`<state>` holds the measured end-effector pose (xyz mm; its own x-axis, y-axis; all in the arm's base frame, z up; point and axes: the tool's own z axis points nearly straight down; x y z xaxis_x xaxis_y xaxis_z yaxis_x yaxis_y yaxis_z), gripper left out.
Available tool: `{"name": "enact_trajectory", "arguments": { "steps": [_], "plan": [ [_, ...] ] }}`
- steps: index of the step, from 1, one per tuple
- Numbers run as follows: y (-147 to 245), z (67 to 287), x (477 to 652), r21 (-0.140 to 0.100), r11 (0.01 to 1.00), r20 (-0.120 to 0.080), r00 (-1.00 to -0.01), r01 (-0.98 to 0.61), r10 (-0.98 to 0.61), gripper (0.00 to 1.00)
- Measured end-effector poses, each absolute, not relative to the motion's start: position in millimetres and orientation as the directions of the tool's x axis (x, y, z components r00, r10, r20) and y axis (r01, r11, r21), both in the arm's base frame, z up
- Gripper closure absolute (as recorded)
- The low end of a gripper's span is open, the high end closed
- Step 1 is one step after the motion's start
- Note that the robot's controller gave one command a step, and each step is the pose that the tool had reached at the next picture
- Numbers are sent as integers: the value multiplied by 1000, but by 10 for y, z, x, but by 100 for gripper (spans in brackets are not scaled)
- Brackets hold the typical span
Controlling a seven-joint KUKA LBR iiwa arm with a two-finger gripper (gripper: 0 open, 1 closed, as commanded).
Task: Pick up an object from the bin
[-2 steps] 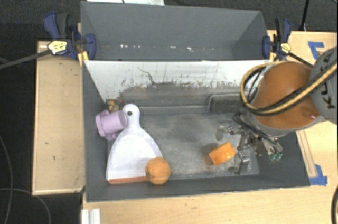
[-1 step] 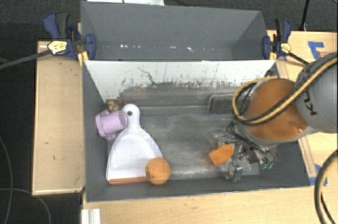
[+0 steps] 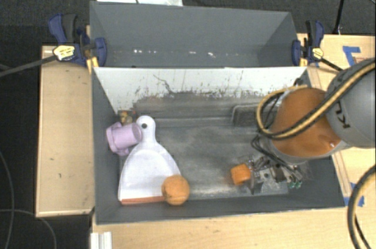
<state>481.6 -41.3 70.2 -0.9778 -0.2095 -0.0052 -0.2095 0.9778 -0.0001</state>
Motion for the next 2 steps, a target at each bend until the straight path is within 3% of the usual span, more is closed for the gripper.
{"name": "enact_trajectory", "arguments": {
  "steps": [2],
  "plan": [
    [-413, 726, 4811, 0, 978, -3, -978, -210, -210, 100]
  ]
}}
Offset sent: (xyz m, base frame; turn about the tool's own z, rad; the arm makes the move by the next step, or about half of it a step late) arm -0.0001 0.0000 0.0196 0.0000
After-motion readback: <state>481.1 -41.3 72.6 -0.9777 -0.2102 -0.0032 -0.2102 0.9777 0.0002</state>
